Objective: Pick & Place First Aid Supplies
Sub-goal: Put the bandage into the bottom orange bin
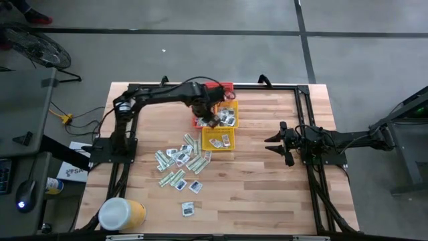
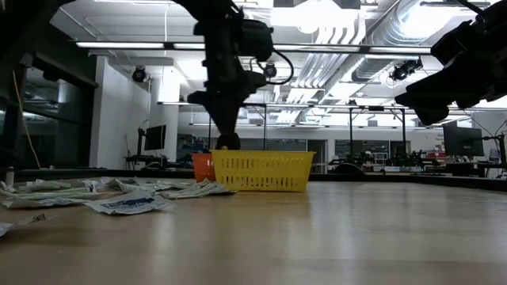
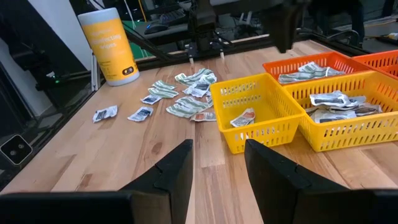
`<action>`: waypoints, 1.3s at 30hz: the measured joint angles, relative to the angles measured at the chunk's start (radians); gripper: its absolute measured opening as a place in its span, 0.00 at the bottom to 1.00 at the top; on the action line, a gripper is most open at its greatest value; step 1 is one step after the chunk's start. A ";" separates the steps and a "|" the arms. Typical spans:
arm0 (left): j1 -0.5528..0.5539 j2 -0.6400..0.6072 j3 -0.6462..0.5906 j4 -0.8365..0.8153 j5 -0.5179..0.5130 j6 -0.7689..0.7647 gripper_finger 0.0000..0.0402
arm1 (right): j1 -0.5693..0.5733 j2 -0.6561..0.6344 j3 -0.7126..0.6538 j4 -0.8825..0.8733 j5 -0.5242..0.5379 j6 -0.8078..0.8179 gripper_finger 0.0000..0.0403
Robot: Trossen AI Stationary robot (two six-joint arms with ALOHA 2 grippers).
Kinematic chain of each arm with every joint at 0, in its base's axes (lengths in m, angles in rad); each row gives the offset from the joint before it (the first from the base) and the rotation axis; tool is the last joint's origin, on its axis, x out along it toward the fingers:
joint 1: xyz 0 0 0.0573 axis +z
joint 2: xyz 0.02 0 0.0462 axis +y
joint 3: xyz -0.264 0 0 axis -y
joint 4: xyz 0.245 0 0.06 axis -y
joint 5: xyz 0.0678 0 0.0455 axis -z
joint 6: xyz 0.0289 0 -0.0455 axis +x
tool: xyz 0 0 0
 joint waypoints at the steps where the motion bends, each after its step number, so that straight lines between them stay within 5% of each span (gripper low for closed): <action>1: -0.005 -0.017 -0.026 0.006 0.000 -0.002 0.26 | 0.000 0.000 0.000 0.000 0.000 0.000 0.35; 15: -0.018 -0.411 -0.639 0.279 0.093 -0.236 0.26 | 0.000 0.000 0.000 -0.001 0.000 0.000 0.35; 24: -0.039 -0.549 -0.968 0.646 0.165 -0.406 0.27 | 0.000 0.000 0.000 0.000 0.000 0.000 0.35; 32: -0.044 -0.689 -1.144 0.731 0.125 -0.566 0.47 | 0.000 0.000 0.000 0.000 0.000 0.000 0.35; 39: -0.042 -0.721 -1.279 0.967 0.081 -0.788 0.59 | 0.000 0.000 0.000 0.000 0.000 0.000 0.35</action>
